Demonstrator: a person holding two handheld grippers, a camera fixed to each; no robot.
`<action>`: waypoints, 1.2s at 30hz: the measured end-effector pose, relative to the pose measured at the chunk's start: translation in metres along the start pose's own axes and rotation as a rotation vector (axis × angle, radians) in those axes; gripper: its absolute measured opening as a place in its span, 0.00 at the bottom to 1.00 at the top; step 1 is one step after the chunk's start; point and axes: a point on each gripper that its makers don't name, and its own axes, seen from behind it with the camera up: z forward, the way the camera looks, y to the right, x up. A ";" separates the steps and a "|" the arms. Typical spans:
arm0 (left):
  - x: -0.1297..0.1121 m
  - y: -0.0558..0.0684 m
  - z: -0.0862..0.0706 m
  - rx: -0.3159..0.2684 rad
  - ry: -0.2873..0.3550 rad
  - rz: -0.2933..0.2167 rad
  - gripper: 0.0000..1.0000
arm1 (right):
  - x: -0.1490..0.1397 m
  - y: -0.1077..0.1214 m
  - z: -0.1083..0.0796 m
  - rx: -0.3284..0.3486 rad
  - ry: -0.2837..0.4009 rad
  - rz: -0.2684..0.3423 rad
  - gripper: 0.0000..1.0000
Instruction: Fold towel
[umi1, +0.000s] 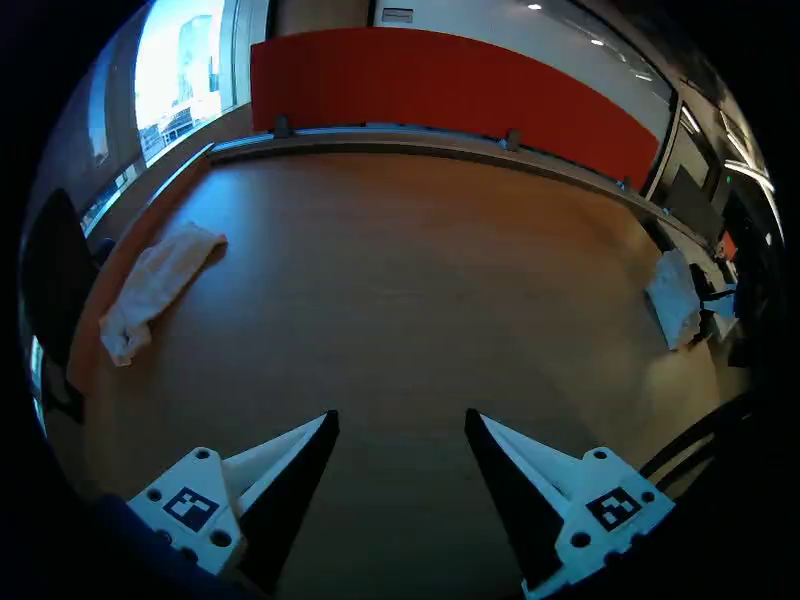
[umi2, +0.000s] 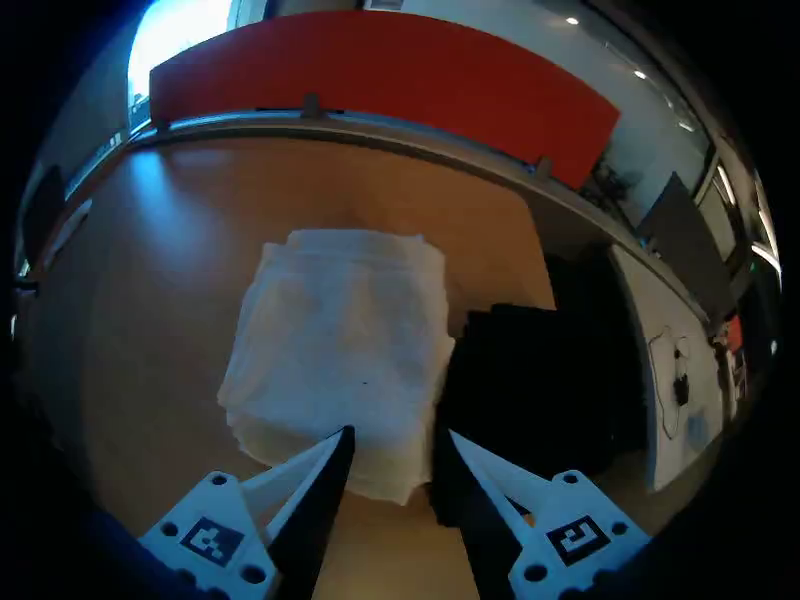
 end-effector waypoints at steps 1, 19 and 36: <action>0.000 0.000 0.000 0.001 0.000 -0.001 0.94 | 0.001 0.000 0.001 0.001 0.000 0.000 0.62; -0.002 -0.003 -0.001 0.011 -0.008 0.001 0.94 | -0.022 -0.012 0.019 0.026 -0.049 0.036 0.62; 0.001 -0.002 0.004 0.012 -0.007 -0.007 0.94 | 0.005 -0.014 0.011 0.019 0.020 0.046 0.63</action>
